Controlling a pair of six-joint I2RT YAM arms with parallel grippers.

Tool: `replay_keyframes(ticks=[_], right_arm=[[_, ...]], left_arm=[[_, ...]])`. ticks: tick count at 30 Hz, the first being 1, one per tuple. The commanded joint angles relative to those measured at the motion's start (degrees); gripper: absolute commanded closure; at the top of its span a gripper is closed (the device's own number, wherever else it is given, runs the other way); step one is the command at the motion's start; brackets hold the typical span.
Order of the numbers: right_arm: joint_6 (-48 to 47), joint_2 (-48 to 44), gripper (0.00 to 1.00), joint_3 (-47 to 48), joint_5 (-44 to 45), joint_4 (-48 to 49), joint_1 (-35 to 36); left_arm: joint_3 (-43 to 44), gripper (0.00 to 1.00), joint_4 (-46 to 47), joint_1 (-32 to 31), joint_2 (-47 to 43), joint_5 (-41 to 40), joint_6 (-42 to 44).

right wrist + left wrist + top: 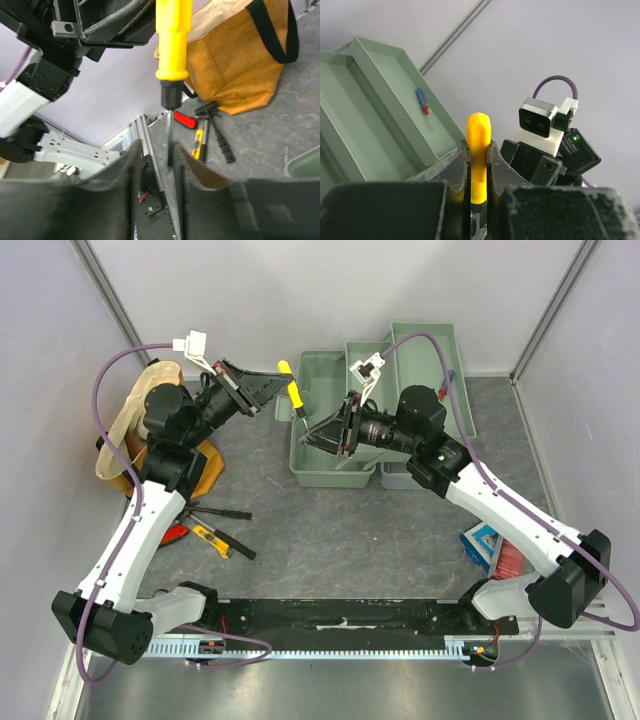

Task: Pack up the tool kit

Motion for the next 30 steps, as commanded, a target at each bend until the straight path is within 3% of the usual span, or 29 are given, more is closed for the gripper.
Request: replay_keyframes(ticks=[1,3,5,7,9,12,20,30], right_arm=[[-0.17,1.12,0.75,0.56,0.12,2.94,0.37],[0.01,1.04,0.94,-0.05,1.26,3.29,0.37],[-0.08,0.43,1.0,-0.84,3.27,3.21,0.37],[-0.6,-0.45,1.0,-1.02,6.08,1.9,0.37],[-1.39,-1.24,1.0,-0.67,9.94,-0.65,0.29],[-4.29,-1.86,1.0,1.96,19.25,-8.72,0.11],[-13.6,0.85,1.0,9.95,47.46,-25.08,-4.8],[-18.09,12.97,1.0,16.46,55.4,-32.65,-18.16]], left_arm=[[-0.27,0.98,0.82,-0.76,-0.11,1.26,-1.83],[-0.36,0.98,-0.5,-1.03,-0.1,0.91,-1.48],[-0.45,0.93,-2.61,-1.03,-0.37,0.21,-0.69],[-0.45,0.74,-4.71,-1.03,-0.98,-0.93,0.54],[-0.28,0.42,-6.91,-0.94,-1.77,-2.59,2.47],[1.65,0.14,-14.45,-1.03,-3.18,-7.59,7.91],[2.89,0.12,-33.62,-0.68,-7.31,-20.35,15.83],[-6.24,0.16,-37.33,-0.24,-8.81,-22.99,18.03]])
